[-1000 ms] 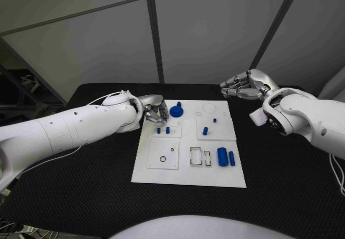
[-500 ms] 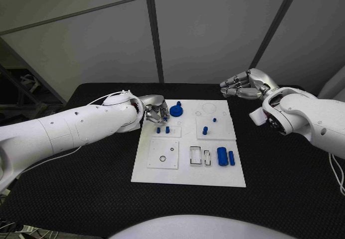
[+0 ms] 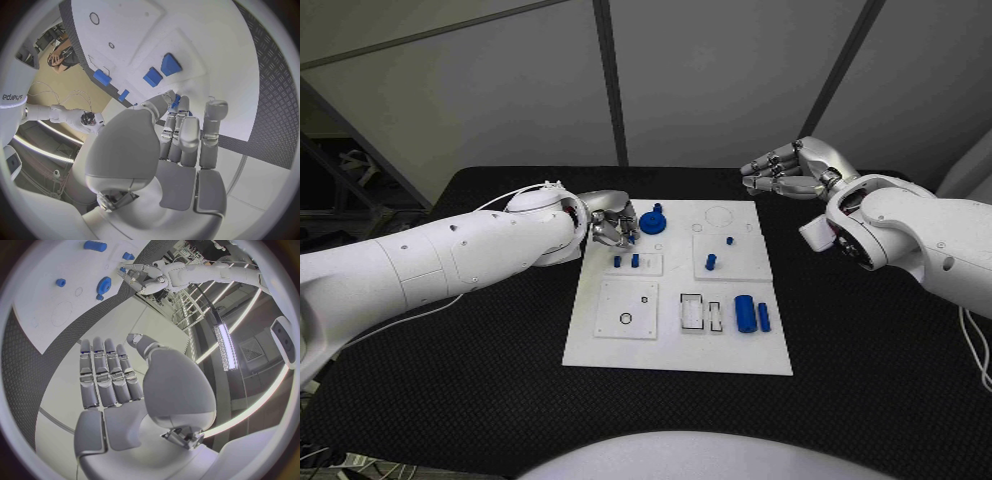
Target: Assemble the parts on the task board
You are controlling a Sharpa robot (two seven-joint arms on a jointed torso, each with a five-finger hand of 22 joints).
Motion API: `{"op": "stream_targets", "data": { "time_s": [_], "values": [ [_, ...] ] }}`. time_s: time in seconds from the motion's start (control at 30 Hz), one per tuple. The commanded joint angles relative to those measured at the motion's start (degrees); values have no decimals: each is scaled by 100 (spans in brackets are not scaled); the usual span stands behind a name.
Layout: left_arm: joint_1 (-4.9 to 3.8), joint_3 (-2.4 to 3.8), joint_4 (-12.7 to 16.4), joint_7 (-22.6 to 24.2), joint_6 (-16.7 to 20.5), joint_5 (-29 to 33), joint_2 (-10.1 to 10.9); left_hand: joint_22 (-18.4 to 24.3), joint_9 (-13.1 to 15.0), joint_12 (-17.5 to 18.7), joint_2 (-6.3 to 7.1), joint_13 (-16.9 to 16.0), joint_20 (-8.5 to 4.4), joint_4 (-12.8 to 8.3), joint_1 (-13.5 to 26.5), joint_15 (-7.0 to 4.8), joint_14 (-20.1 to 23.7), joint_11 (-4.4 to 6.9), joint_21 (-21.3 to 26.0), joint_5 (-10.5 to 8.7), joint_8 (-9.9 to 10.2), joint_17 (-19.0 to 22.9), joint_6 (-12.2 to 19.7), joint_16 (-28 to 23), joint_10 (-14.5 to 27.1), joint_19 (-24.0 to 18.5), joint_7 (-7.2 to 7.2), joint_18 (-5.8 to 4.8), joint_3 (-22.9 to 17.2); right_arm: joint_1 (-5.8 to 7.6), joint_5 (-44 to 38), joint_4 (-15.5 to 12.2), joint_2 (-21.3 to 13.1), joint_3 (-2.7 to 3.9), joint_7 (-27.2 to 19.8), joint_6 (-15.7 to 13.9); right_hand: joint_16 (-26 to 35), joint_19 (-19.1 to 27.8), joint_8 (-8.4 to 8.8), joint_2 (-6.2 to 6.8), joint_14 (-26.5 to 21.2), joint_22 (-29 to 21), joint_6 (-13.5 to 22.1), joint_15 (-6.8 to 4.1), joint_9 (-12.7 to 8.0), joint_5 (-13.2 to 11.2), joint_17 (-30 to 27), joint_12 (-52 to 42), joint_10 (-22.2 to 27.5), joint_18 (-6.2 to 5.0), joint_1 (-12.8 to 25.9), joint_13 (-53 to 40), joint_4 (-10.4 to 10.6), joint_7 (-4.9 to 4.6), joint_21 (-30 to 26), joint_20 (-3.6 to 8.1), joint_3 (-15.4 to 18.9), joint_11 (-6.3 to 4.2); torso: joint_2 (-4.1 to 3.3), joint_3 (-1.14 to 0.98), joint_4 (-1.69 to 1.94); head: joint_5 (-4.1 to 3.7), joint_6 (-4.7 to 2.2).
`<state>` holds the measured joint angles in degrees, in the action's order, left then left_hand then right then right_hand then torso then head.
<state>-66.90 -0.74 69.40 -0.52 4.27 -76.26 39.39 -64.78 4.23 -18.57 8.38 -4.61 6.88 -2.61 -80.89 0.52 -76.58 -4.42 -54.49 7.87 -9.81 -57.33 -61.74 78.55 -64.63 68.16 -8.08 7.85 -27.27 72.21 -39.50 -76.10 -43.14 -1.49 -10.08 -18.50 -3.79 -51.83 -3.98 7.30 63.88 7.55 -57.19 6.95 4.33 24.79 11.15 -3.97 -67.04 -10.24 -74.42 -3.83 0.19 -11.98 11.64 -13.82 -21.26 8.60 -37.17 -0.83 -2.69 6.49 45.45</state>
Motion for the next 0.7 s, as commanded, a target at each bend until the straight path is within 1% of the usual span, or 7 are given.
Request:
{"op": "stream_targets", "data": {
  "time_s": [0.03, 0.2, 0.27, 0.47, 0.53, 0.67, 0.7],
  "values": [
    [-5, 1, -8, -54, -94, -28, -12, 23, 3, 49, 13, -7, -21, 3, 66, 2, -17, -7, 32, -25, 48, 30, -23, 18, -46, -49, -12, 51, 1, 11, -8, -13, -5, 3, -29, 29, 5, -30, -12, -39, -5, -5, 6, 5, 5, 35, -9, 4, 40, -26, -32, 3, -12, -33, -26, 5, -21, 7, -1, 0, 2, -3, 3],
    [-5, -2, -16, -86, -110, -28, -23, 45, -7, 94, 41, -7, -18, 11, 109, 12, 15, -21, 85, -23, 88, 79, 18, 2, -9, -84, -25, 58, 19, 11, -8, -13, -2, 3, -28, 30, 6, -31, -12, -39, -5, -7, 6, 5, 5, 35, -10, 3, 40, -25, -30, 3, -10, -33, -28, 4, -20, 7, 1, 3, 3, 1, 14],
    [-5, -4, -16, -91, -107, -28, -28, 44, -29, 121, 68, -8, -13, 14, 135, 21, 26, -30, 98, -20, 157, 88, 118, 1, 8, -92, -35, 58, 25, 11, -8, -12, -2, 3, -27, 30, 6, -31, -12, -39, -5, -7, 6, 5, 5, 35, -10, 3, 40, -25, -30, 3, -10, -33, -28, 4, -20, 7, 1, 1, 2, -2, 23],
    [-5, -7, -16, -83, -80, -28, -30, 59, -37, 158, 111, -10, -2, 19, 175, 33, 51, -47, 143, -22, 215, 126, 183, -6, 35, -118, -50, 64, 39, 11, -8, -12, -3, 3, -24, 30, 6, -31, -12, -39, -5, -7, 6, 5, 5, 35, -10, 3, 40, -25, -30, 3, -10, -33, -28, 4, -20, 7, 0, 0, -1, -3, 27],
    [-5, -7, -18, -79, -68, -28, -29, 61, -39, 164, 119, -12, 0, 21, 184, 36, 54, -50, 150, -22, 228, 129, 200, -6, 39, -122, -52, 65, 42, 11, -8, -11, -3, 3, -24, 30, 6, -31, -12, -39, -5, -7, 6, 5, 5, 35, -10, 3, 40, -25, -30, 3, -10, -33, -28, 4, -20, 7, 0, 2, 3, -3, 24],
    [-6, -7, -25, -72, -37, -27, -30, 69, -47, 189, 140, -16, 8, 26, 207, 43, 68, -55, 180, -19, 293, 148, 287, -6, 53, -136, -57, 70, 43, 11, -8, -8, 1, 3, -24, 33, 6, -31, -12, -39, -5, -7, 6, 5, 5, 35, -10, 3, 40, -25, -30, 3, -10, -33, -28, 4, -20, 7, 3, -1, 6, -2, 26],
    [-6, -8, -28, -72, -35, -27, -30, 73, -48, 194, 145, -17, 10, 27, 212, 44, 69, -58, 189, -19, 303, 147, 301, -5, 58, -140, -60, 71, 44, 11, -8, -7, 2, 3, -24, 33, 6, -31, -12, -39, -5, -7, 6, 5, 5, 35, -10, 3, 40, -25, -30, 3, -10, -33, -28, 4, -20, 7, 1, 2, 4, 2, 23]
  ]
}}
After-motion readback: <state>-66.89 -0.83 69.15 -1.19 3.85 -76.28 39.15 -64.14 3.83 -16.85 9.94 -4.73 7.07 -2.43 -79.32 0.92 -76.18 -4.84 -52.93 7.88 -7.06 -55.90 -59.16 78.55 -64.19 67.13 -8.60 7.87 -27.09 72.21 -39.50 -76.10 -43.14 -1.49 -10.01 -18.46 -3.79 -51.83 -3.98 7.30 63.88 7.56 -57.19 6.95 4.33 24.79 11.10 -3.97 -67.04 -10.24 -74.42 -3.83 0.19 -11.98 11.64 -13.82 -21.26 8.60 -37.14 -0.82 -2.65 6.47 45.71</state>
